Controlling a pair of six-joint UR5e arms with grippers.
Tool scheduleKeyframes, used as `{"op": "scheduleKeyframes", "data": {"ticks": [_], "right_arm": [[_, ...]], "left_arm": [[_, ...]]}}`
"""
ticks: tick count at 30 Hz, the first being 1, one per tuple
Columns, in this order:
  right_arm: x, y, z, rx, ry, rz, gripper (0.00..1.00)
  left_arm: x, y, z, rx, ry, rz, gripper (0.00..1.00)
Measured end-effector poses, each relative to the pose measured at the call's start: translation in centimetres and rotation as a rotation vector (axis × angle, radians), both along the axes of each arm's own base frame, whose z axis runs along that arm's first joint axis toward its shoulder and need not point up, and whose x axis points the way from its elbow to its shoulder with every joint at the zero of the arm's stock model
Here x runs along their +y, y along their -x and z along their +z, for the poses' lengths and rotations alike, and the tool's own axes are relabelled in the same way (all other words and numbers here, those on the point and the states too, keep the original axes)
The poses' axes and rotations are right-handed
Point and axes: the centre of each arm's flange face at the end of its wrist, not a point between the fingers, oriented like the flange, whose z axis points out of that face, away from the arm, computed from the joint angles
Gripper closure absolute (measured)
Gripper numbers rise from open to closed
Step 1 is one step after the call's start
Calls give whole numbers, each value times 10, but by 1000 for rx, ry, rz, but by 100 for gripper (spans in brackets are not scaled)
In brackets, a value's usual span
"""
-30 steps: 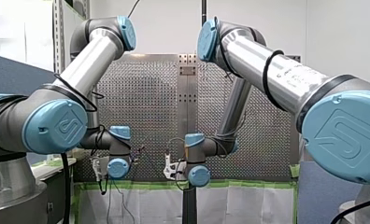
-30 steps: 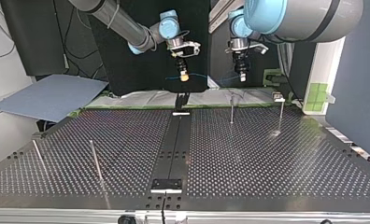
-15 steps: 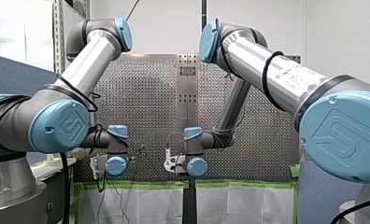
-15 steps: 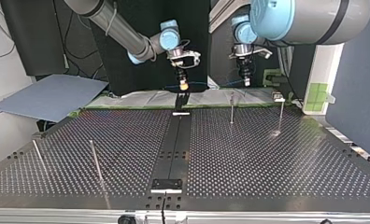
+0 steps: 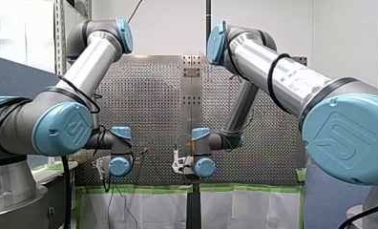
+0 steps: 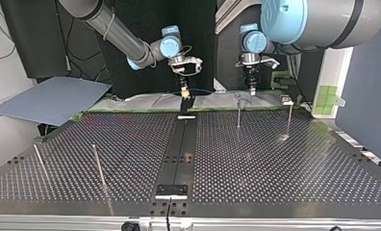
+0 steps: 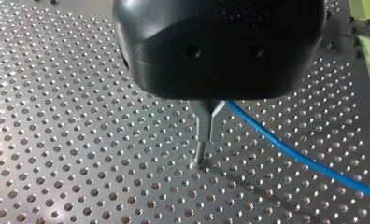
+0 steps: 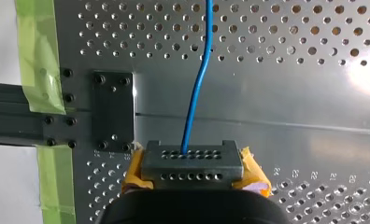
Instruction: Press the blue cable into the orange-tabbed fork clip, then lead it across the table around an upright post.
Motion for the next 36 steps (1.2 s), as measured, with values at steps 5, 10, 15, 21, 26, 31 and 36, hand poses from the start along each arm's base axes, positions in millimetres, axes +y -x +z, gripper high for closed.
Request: {"op": "scheduleKeyframes", "data": {"ticks": [5, 10, 15, 21, 26, 31, 36], "right_arm": [[-10, 5, 1, -3, 1, -7, 100], [-18, 8, 2, -3, 1, -14, 100], [-21, 10, 3, 0, -1, -18, 100], [-20, 10, 2, 3, -4, -17, 100], [-20, 10, 2, 3, -5, -11, 100], [-20, 8, 1, -2, -5, 4, 100], [-20, 7, 1, -11, -3, 15, 100]], "left_arm": [[2, -5, 1, -7, 5, -5, 100], [4, -11, 2, -11, 12, -9, 100], [6, -13, 2, 0, 12, -8, 100], [9, -10, -1, 32, -1, 11, 100], [11, -7, -3, 49, -13, 21, 100], [10, -10, -2, 45, -3, 10, 100], [10, -22, -4, 39, 17, -7, 100]]}}
